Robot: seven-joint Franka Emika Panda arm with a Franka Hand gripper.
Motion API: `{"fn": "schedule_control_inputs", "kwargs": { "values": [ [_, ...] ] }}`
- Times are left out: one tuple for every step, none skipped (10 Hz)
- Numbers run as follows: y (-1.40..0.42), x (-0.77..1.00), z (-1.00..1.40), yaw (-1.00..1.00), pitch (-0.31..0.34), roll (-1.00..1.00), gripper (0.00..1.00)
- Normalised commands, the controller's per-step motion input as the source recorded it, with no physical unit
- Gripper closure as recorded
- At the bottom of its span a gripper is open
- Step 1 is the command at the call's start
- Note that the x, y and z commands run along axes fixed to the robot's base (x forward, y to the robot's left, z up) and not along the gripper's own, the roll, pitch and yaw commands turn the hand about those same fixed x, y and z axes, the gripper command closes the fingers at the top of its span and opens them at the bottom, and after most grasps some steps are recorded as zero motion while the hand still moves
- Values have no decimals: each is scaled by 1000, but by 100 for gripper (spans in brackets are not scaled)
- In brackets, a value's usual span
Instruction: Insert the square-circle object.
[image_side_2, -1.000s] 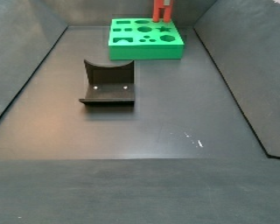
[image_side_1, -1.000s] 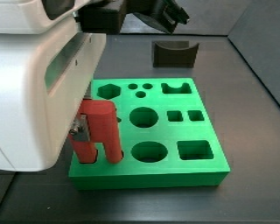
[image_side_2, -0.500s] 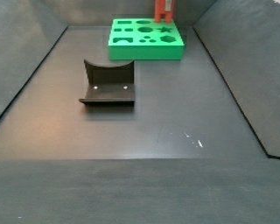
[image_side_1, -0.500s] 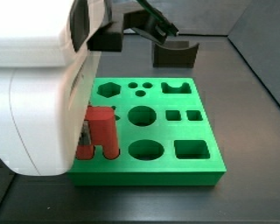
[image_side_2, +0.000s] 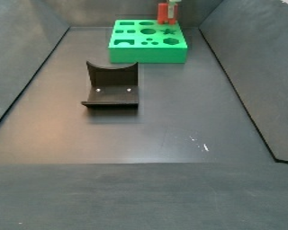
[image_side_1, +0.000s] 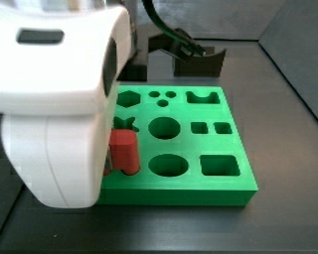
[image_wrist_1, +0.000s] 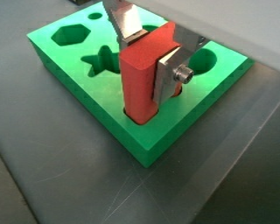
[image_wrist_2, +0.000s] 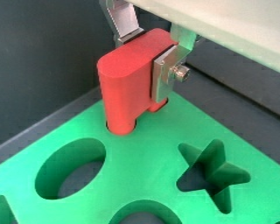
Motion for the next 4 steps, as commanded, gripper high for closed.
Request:
{"fn": "schedule_control_inputs", "kwargs": {
  "values": [
    [71, 414, -803, 0, 104, 184, 100],
    [114, 326, -594, 0, 100, 270, 100],
    [0, 60, 3, 0, 3, 0, 100],
    [0, 0, 0, 0, 0, 0, 100]
  ]
}}
